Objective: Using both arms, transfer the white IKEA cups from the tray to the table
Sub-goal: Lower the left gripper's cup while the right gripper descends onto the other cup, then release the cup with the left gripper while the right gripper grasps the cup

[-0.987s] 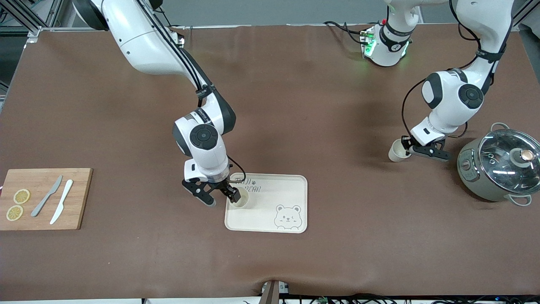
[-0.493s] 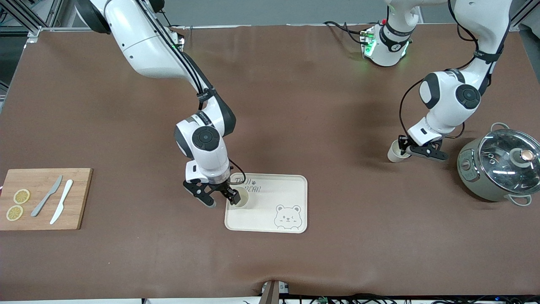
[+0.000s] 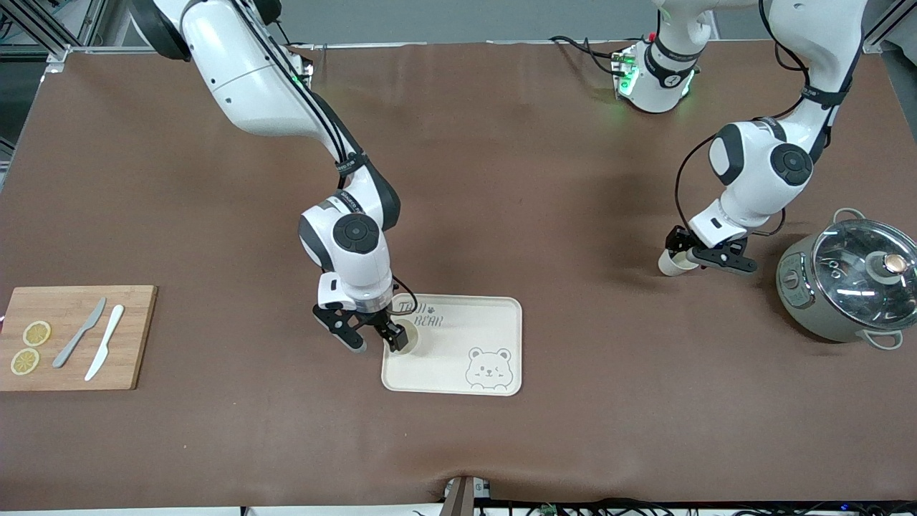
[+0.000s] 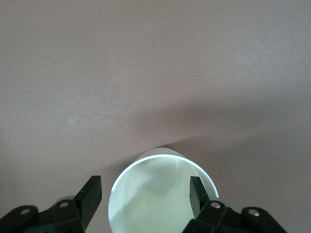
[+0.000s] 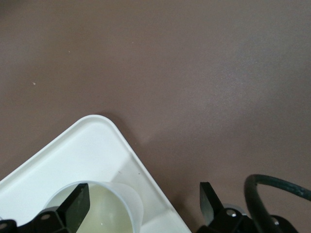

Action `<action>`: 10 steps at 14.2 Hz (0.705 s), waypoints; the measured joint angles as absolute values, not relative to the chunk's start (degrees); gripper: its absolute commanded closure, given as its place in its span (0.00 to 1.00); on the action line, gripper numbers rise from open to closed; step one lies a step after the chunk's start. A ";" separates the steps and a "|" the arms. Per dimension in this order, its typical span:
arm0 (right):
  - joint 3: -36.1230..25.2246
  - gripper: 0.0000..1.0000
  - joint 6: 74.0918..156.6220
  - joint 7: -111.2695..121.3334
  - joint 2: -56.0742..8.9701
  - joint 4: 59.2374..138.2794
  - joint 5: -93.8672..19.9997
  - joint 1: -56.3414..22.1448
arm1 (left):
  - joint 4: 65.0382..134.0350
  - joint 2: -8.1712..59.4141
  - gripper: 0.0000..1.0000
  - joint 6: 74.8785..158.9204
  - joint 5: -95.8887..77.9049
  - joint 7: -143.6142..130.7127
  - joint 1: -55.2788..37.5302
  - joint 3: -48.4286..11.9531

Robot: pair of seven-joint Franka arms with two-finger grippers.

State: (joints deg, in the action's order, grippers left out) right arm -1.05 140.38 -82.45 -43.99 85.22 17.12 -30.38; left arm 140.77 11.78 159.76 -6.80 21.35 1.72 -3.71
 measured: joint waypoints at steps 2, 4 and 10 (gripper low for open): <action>-0.97 0.00 140.10 -82.55 -43.99 85.22 17.12 -30.79 | 140.51 11.78 0.18 159.76 -6.81 21.35 1.74 -3.71; -0.92 0.00 139.00 -82.56 -44.08 85.27 17.12 -31.64 | 140.21 11.78 0.18 159.77 -6.82 21.35 1.74 -3.71; -1.00 0.00 138.33 -82.78 -44.62 85.41 17.12 -33.24 | 139.18 11.44 0.17 159.84 -6.92 21.35 1.76 -3.71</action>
State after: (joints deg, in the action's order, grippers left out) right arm -1.00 138.33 -82.78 -44.62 85.41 17.12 -33.24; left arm 139.18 11.44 159.84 -6.92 21.35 1.76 -3.71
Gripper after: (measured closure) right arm 0.000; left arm 0.172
